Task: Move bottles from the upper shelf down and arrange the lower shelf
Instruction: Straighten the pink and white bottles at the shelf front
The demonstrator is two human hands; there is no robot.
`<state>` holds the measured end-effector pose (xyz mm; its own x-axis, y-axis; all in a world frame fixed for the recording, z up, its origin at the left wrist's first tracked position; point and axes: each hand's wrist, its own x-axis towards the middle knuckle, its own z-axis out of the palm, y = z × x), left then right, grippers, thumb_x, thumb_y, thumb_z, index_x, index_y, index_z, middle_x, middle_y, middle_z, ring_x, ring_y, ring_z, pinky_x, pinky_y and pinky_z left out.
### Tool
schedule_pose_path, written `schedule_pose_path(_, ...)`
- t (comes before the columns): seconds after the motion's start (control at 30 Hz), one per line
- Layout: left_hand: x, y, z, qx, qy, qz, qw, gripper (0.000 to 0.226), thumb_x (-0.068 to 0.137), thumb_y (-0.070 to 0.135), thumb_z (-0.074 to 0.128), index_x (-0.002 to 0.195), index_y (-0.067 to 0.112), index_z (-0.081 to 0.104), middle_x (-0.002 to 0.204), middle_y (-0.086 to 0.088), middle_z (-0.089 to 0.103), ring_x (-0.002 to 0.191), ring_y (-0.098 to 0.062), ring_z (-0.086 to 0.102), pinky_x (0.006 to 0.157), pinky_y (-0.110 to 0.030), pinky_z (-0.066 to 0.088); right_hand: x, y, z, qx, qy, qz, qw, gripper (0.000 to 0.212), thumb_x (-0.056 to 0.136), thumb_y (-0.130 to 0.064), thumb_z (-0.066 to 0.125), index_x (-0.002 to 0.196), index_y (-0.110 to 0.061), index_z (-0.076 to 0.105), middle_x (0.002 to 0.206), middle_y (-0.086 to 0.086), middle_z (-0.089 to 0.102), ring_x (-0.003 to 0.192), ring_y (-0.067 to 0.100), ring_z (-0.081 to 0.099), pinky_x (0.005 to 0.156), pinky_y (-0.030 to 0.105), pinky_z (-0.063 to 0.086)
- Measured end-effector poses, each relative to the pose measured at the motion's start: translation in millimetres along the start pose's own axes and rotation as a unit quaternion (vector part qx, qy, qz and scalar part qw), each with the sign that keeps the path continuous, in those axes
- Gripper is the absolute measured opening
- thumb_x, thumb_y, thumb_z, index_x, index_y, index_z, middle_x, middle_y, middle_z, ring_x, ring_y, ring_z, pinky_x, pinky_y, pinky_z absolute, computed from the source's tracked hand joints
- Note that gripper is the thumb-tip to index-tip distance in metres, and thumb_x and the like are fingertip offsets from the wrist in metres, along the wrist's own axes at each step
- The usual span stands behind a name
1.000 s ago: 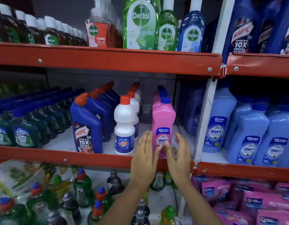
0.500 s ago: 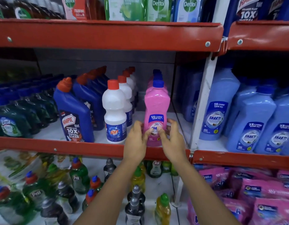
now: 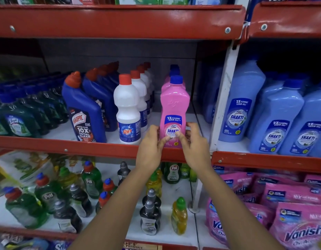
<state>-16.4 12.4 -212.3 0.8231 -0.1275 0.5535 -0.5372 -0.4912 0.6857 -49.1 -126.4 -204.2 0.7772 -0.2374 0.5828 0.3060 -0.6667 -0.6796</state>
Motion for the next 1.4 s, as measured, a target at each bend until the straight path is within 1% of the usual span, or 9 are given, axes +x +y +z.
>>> schedule_pose_path(0.17,-12,1,-19,0.004,-0.035,0.029,0.999,0.043,0.095,0.036,0.055,0.130,0.012,0.050,0.127,-0.007,0.058,0.115,-0.018,0.055,0.096,-0.043,0.050,-15,-9,-2,0.041,0.049,0.021,0.998,0.048,0.092,-0.037,0.058,0.133,-0.015,0.045,0.129,0.007,0.058,0.115,0.018,0.056,0.095,0.040,0.050)
schedule_pose_path(0.33,-29,-23,-59,-0.016,0.074,0.041,0.996,0.029,0.092,0.022,0.064,0.119,0.010,0.060,0.113,-0.002,0.061,0.101,-0.013,0.060,0.087,-0.025,0.051,-46,-37,19,0.081,0.179,-0.022,0.980,0.029,0.094,-0.028,0.057,0.118,-0.011,0.057,0.113,0.003,0.061,0.102,0.006,0.057,0.084,0.020,0.051)
schedule_pose_path(0.4,-29,-33,-72,-0.034,0.117,0.025,0.992,0.023,0.092,0.018,0.065,0.113,0.010,0.062,0.107,0.000,0.060,0.097,0.000,0.058,0.079,-0.009,0.045,-49,-51,37,0.107,0.162,-0.034,0.980,0.026,0.094,-0.027,0.055,0.115,-0.012,0.060,0.108,0.000,0.061,0.101,0.003,0.058,0.084,0.016,0.050)
schedule_pose_path(0.47,-24,-41,-83,-0.041,0.148,0.029,0.988,0.023,0.092,0.017,0.064,0.114,0.010,0.061,0.107,0.001,0.057,0.097,0.008,0.053,0.080,-0.004,0.040,-45,-65,56,0.127,0.130,-0.043,0.982,0.025,0.094,-0.026,0.055,0.115,-0.014,0.060,0.108,-0.002,0.062,0.103,0.005,0.059,0.085,0.017,0.049)
schedule_pose_path(0.67,10,-63,-95,-0.085,0.064,-0.001,0.994,0.047,0.094,0.039,0.057,0.133,0.014,0.045,0.128,0.003,0.053,0.118,-0.010,0.051,0.099,-0.028,0.043,-8,-84,93,0.171,-0.006,-0.005,0.985,0.033,0.097,-0.024,0.052,0.128,-0.014,0.051,0.125,0.000,0.060,0.113,0.003,0.058,0.090,0.010,0.045)
schedule_pose_path(0.77,17,-67,-97,-0.120,0.039,-0.002,0.992,0.038,0.095,0.035,0.056,0.126,0.015,0.051,0.115,0.007,0.063,0.104,0.001,0.060,0.089,-0.021,0.048,3,-84,102,0.164,-0.031,0.001,0.986,0.036,0.096,-0.021,0.054,0.130,-0.013,0.047,0.120,-0.005,0.060,0.104,-0.016,0.056,0.086,0.005,0.044)
schedule_pose_path(0.87,21,-68,-99,-0.134,0.042,0.003,0.990,0.032,0.094,0.030,0.060,0.121,0.014,0.054,0.106,0.011,0.064,0.095,0.011,0.060,0.080,-0.007,0.046,4,-81,104,0.173,-0.030,0.009,0.984,0.037,0.096,-0.019,0.053,0.132,-0.014,0.046,0.118,-0.008,0.060,0.098,-0.023,0.054,0.082,0.001,0.041)
schedule_pose_path(1.03,20,-65,-99,-0.138,0.035,0.009,0.990,0.034,0.092,0.031,0.061,0.120,0.014,0.055,0.107,0.008,0.066,0.092,0.012,0.060,0.081,-0.009,0.048,0,-80,103,0.172,-0.009,0.011,0.985,0.038,0.096,-0.020,0.053,0.133,-0.016,0.047,0.117,-0.012,0.062,0.103,-0.016,0.057,0.085,0.006,0.044)
schedule_pose_path(1.4,18,-65,-100,-0.154,0.013,0.013,0.988,0.034,0.093,0.027,0.060,0.122,0.009,0.055,0.112,0.003,0.065,0.093,0.017,0.057,0.080,-0.002,0.043,-6,-82,98,0.145,0.003,0.004,0.989,0.037,0.095,-0.022,0.055,0.130,-0.013,0.048,0.115,-0.010,0.061,0.099,-0.021,0.056,0.078,0.003,0.044)
